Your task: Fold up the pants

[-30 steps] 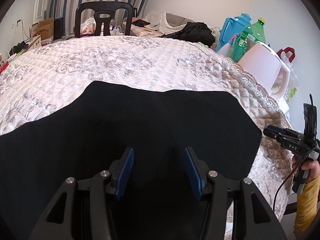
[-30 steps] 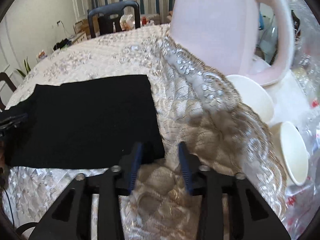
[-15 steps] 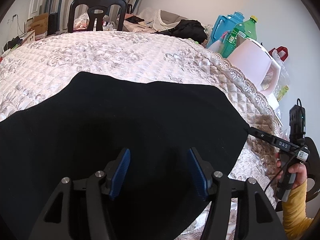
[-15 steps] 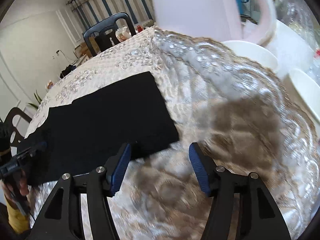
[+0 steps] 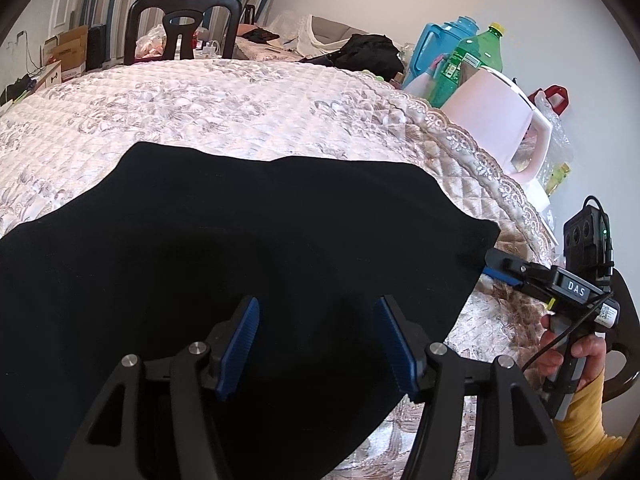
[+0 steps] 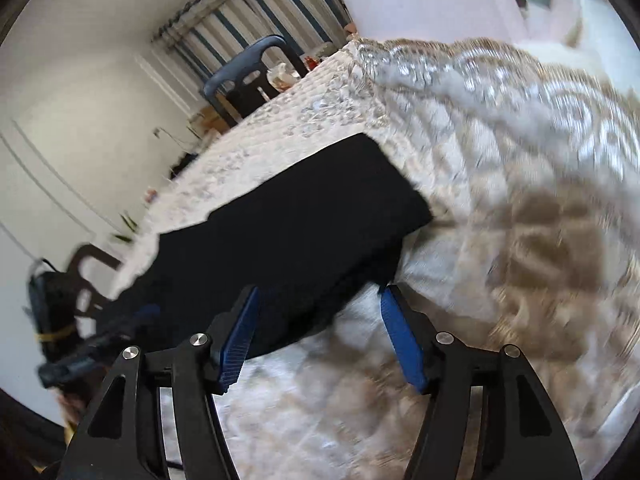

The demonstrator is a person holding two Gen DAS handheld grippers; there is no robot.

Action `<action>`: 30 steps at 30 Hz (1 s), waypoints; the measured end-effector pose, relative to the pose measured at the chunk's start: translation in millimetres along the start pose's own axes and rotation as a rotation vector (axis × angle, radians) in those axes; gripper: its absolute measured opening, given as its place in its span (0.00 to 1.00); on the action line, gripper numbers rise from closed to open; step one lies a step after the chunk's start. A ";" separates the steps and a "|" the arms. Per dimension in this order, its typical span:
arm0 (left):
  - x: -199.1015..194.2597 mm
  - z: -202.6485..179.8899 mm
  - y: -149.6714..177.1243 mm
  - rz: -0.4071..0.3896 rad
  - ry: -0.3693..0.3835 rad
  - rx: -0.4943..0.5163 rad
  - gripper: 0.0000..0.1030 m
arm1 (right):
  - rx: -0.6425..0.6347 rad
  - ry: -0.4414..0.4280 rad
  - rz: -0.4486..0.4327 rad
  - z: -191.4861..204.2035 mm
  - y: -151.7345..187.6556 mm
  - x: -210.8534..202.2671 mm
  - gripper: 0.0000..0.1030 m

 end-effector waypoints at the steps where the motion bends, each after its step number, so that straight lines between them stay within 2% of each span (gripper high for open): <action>1: 0.5 -0.5 0.0 0.002 0.001 0.000 0.62 | -0.001 -0.001 -0.003 0.9 -0.6 0.5 0.62; 7: 1.1 -3.6 -1.3 0.006 0.011 -0.008 0.62 | 0.036 0.018 -0.062 -6.3 -23.6 8.7 0.62; 13: 4.2 -6.1 -3.8 0.017 0.008 -0.001 0.62 | 0.037 0.048 -0.099 -10.1 -38.6 10.1 0.57; 16: 6.4 -10.0 -7.9 0.018 0.024 0.010 0.62 | 0.050 0.048 -0.105 -14.6 -42.2 10.9 0.45; 18: 8.9 -12.5 -11.6 0.018 0.030 0.019 0.62 | 0.059 0.056 -0.103 -20.0 -43.0 11.5 0.26; 21: 13.8 -13.8 -17.7 0.020 0.037 0.014 0.62 | 0.048 0.053 -0.107 -17.9 -45.1 11.8 0.13; 26: 17.4 -17.7 -29.5 0.012 0.071 0.006 0.62 | -0.054 0.081 -0.117 -1.2 -42.9 12.9 0.07; 30: 20.2 -18.8 -40.4 0.004 0.105 -0.015 0.62 | -0.157 0.086 -0.146 18.8 -38.7 10.2 0.07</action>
Point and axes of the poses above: each gripper's, at about its wrist camera, not at the fingertips, and x roughly the way its jaws point, z to its left, y to its underside, the point moved 9 cm from there along x, roughly the way its jaws point, and after that the axes turned 10 degrees about x, right-handed, at the moved point
